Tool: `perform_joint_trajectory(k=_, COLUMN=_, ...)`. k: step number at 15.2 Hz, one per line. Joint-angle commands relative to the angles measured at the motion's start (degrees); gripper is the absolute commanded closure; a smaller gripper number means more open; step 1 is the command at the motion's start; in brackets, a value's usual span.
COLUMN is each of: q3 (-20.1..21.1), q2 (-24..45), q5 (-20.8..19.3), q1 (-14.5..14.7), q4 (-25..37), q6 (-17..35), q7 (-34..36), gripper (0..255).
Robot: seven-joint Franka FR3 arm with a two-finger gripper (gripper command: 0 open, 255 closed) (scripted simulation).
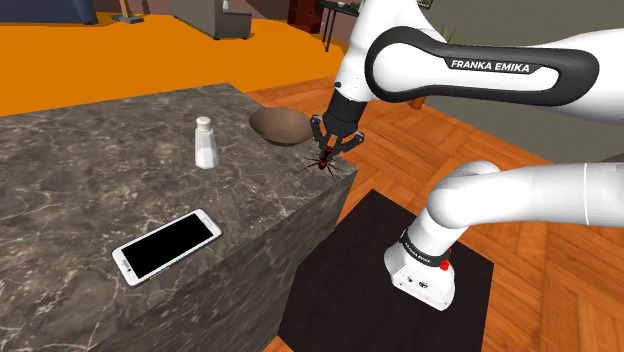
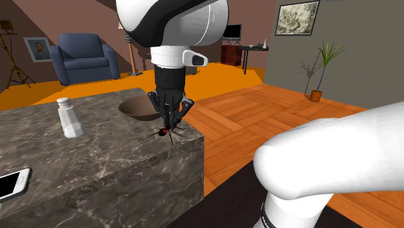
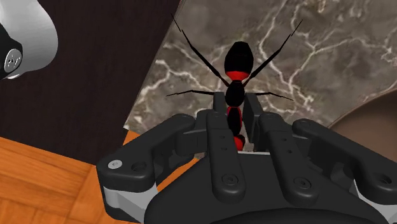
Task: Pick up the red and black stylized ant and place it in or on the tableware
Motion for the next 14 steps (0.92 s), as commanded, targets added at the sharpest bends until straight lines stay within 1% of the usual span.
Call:
perform_joint_trajectory(k=1, q3=0.0, q2=0.0, q5=0.0, q1=0.0, q4=0.0, q6=0.0, q7=0.0, gripper=255)
perform_joint_trajectory(k=7, q3=0.0, q2=0.0, q5=0.0, q1=0.0, q4=0.0, q6=0.0, q7=0.0, gripper=255)
perform_joint_trajectory(k=14, q3=-1.8, q2=-0.2, q5=-1.8, q1=-0.7, q4=5.0, q6=-5.2, q7=0.5, gripper=255)
